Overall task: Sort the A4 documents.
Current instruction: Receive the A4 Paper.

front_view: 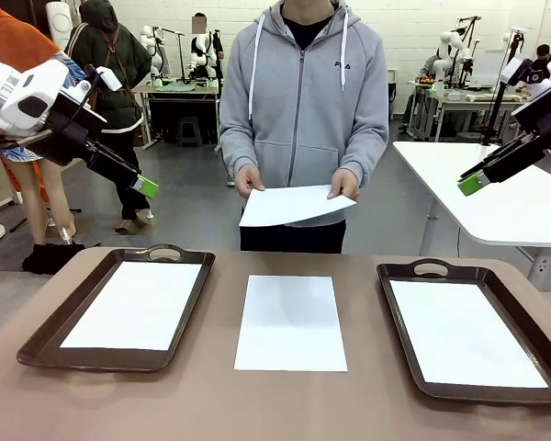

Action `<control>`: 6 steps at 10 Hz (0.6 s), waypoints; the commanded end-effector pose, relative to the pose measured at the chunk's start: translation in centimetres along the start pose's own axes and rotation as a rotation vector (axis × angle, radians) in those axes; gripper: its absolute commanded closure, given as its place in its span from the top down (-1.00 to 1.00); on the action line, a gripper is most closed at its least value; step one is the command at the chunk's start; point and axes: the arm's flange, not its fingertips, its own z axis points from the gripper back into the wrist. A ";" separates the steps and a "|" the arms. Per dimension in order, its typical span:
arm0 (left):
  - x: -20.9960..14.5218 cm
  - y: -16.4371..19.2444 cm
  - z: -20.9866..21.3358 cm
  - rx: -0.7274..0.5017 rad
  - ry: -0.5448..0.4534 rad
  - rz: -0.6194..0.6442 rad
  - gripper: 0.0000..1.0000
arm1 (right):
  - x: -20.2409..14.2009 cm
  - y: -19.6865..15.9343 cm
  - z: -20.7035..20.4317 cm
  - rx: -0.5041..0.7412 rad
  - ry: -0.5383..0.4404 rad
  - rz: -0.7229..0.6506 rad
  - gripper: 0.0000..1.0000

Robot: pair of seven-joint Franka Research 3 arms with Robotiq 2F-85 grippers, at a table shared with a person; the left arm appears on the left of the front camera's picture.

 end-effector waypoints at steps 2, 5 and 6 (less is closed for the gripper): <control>0.1 -0.1 -0.1 0.002 0.002 -0.003 1.00 | 0.0 0.0 -0.2 0.012 -0.006 -0.001 1.00; 0.1 -0.1 -0.1 0.002 0.002 -0.003 1.00 | 0.0 0.0 -0.2 0.012 -0.006 -0.001 1.00; 0.1 -0.1 -0.1 0.002 0.002 -0.003 1.00 | 0.0 0.0 -0.2 0.012 -0.006 -0.001 1.00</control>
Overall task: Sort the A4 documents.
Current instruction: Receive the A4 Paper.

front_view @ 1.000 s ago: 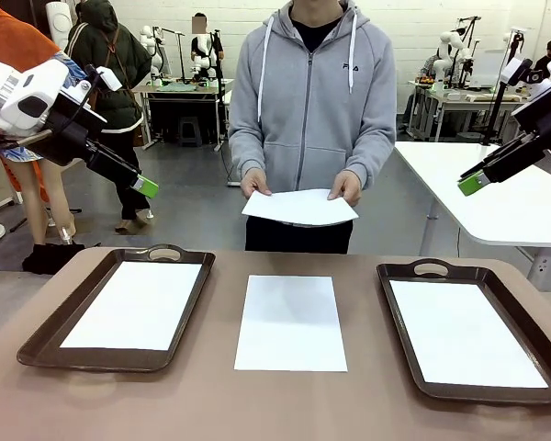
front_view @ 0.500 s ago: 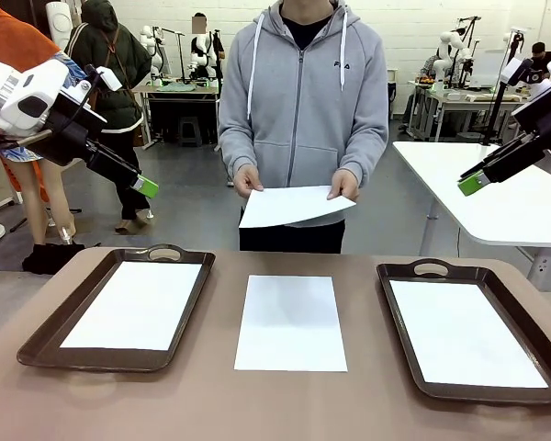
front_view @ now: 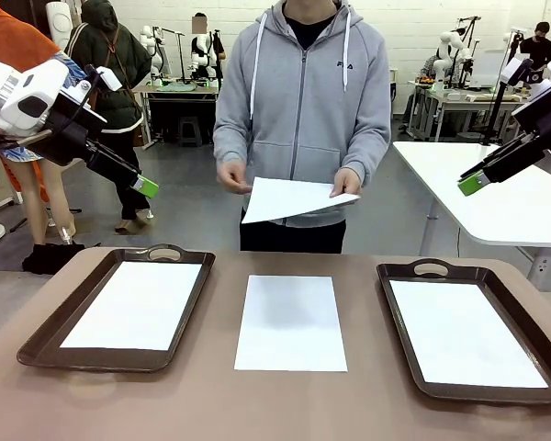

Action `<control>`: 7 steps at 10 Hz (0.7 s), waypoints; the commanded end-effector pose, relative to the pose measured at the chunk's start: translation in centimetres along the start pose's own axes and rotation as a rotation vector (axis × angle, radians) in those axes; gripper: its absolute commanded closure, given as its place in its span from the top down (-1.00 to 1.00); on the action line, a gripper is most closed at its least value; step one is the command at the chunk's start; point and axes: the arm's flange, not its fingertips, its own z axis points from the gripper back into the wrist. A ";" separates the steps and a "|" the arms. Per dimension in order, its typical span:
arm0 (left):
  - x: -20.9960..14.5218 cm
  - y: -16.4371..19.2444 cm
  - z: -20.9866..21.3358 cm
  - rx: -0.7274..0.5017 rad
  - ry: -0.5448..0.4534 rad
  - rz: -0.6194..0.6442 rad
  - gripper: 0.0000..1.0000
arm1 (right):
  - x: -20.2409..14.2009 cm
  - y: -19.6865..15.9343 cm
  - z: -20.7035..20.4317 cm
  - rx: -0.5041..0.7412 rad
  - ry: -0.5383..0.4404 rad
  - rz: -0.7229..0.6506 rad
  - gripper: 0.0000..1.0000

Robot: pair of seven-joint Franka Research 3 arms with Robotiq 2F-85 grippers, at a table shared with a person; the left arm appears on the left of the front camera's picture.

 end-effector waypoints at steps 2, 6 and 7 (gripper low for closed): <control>0.1 -0.1 -0.1 0.002 0.002 -0.003 1.00 | 0.0 0.0 -0.2 0.012 -0.006 -0.001 1.00; 0.1 -0.1 -0.1 0.002 0.002 -0.003 1.00 | 0.0 0.0 -0.2 0.012 -0.006 -0.001 1.00; 0.1 -0.1 -0.1 0.002 0.002 -0.003 1.00 | 0.0 0.0 -0.2 0.012 -0.006 -0.001 1.00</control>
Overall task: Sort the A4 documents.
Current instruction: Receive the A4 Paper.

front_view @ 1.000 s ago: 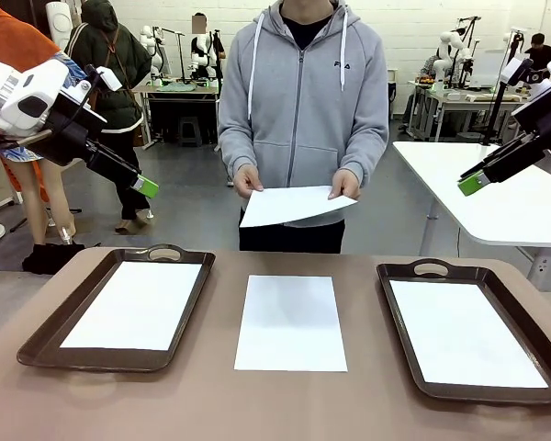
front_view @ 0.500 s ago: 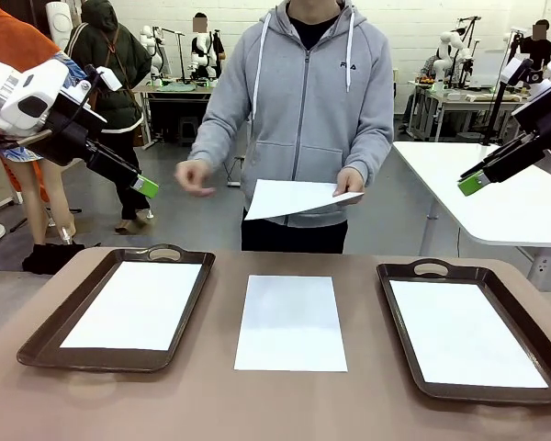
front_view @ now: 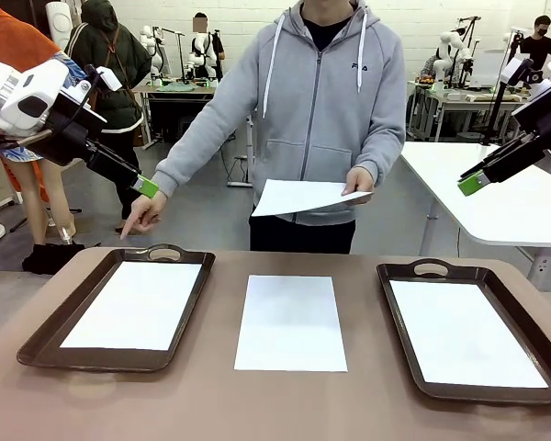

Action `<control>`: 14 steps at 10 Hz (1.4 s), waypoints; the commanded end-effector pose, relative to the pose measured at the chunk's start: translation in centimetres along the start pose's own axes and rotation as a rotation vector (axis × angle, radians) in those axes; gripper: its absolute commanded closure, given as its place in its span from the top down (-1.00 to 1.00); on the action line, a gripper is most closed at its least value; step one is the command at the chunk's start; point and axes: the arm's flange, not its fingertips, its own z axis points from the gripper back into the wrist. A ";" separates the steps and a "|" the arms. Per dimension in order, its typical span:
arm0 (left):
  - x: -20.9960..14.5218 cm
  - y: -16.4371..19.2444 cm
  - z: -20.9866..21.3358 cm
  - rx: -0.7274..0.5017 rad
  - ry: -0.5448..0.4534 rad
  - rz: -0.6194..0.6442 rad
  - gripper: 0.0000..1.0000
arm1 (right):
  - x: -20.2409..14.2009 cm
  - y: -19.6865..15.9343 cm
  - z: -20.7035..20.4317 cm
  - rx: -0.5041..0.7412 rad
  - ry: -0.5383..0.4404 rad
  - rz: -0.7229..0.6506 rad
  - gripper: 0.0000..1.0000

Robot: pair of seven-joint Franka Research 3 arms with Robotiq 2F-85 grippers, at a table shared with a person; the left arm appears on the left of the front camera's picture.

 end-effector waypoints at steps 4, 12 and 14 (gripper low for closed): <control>0.1 -0.1 -0.1 0.002 0.002 -0.003 1.00 | 0.0 0.0 -0.2 0.012 -0.006 -0.001 1.00; 0.1 -0.1 -0.1 0.002 0.002 -0.003 1.00 | 0.0 0.0 -0.2 0.012 -0.006 -0.001 1.00; 0.1 -0.1 -0.1 0.002 0.002 -0.003 1.00 | 0.0 0.0 -0.2 0.012 -0.006 -0.001 1.00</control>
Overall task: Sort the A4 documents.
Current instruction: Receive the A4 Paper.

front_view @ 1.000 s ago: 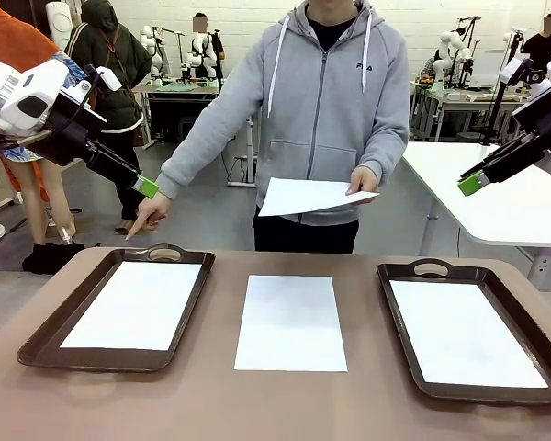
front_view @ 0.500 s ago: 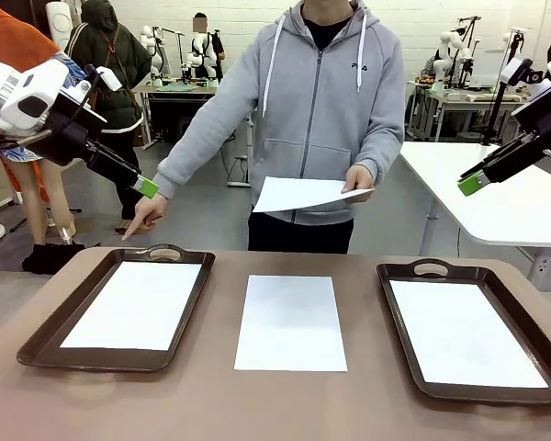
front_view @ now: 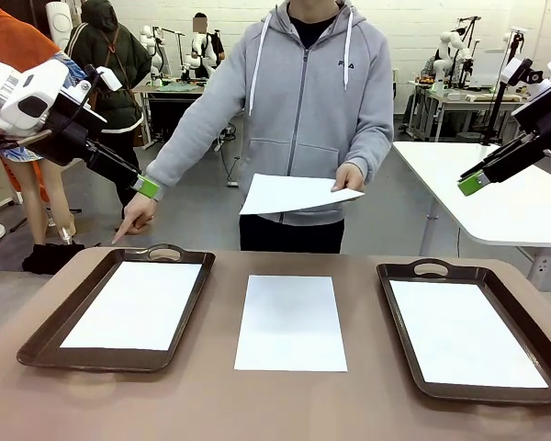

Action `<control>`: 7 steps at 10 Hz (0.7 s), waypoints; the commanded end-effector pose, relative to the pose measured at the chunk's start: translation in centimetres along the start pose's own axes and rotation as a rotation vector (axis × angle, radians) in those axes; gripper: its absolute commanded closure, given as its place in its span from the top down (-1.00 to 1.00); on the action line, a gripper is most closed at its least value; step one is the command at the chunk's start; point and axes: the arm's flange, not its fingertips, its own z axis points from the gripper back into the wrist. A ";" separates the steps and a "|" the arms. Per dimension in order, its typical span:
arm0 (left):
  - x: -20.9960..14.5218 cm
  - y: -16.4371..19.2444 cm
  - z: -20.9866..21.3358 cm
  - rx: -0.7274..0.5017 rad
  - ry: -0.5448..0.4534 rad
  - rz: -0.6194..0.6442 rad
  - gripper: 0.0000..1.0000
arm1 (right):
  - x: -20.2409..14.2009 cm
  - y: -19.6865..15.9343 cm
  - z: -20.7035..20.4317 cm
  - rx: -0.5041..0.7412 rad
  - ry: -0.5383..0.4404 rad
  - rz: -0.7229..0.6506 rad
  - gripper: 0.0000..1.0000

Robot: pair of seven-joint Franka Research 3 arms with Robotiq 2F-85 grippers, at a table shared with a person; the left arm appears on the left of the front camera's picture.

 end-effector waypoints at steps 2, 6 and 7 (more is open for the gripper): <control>0.1 -0.1 -0.1 0.002 0.002 -0.003 1.00 | 0.0 0.0 -0.2 0.012 -0.006 -0.001 1.00; 0.1 -0.1 -0.1 0.002 0.002 -0.003 1.00 | 0.0 0.0 -0.2 0.012 -0.006 -0.001 1.00; 0.0 0.0 0.0 0.000 0.000 0.000 1.00 | 0.0 0.0 -0.2 0.012 -0.006 -0.001 1.00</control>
